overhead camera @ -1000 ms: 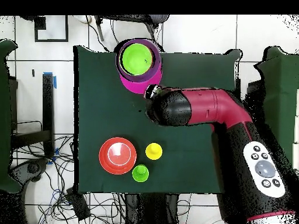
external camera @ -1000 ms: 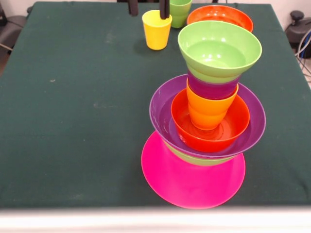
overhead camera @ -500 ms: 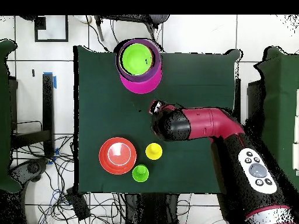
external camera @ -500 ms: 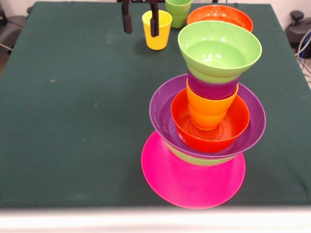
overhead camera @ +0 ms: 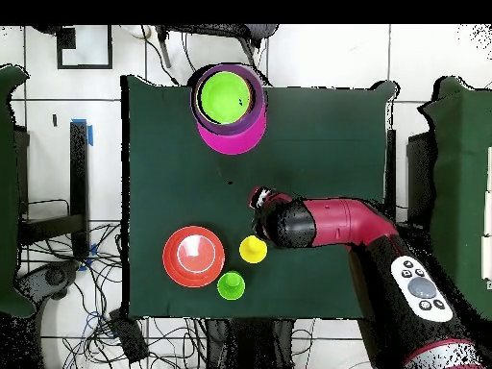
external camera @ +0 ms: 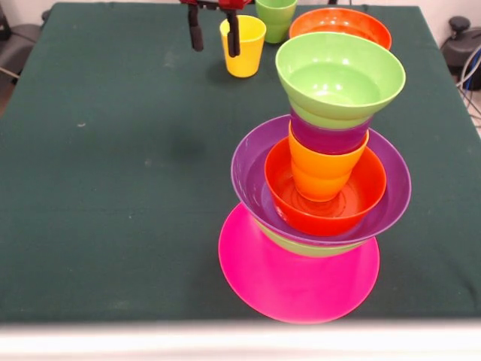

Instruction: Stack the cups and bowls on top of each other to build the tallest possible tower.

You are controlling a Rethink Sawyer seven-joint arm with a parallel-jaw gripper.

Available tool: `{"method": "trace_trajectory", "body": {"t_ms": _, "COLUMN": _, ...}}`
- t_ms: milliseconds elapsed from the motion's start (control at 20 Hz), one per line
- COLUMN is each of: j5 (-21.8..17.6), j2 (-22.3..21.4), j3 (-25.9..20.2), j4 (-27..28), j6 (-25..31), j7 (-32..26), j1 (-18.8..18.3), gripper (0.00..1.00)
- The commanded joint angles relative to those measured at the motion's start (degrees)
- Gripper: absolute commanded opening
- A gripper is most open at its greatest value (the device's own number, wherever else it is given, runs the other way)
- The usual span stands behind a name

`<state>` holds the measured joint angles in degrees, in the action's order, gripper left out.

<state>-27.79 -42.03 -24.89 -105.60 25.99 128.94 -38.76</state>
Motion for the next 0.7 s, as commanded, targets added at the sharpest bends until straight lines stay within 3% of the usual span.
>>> {"method": "trace_trajectory", "body": {"t_ms": 50, "j5": -3.8, "j2": 1.6, "j3": 1.9, "j4": -4.0, "j6": -1.2, "j7": -2.1, "j1": -0.6, "gripper": 1.0}}
{"method": "trace_trajectory", "body": {"t_ms": 700, "j5": -2.6, "j2": -1.2, "j3": 0.0, "j4": -7.5, "j6": 0.5, "j7": -3.6, "j1": -3.8, "gripper": 1.0}}
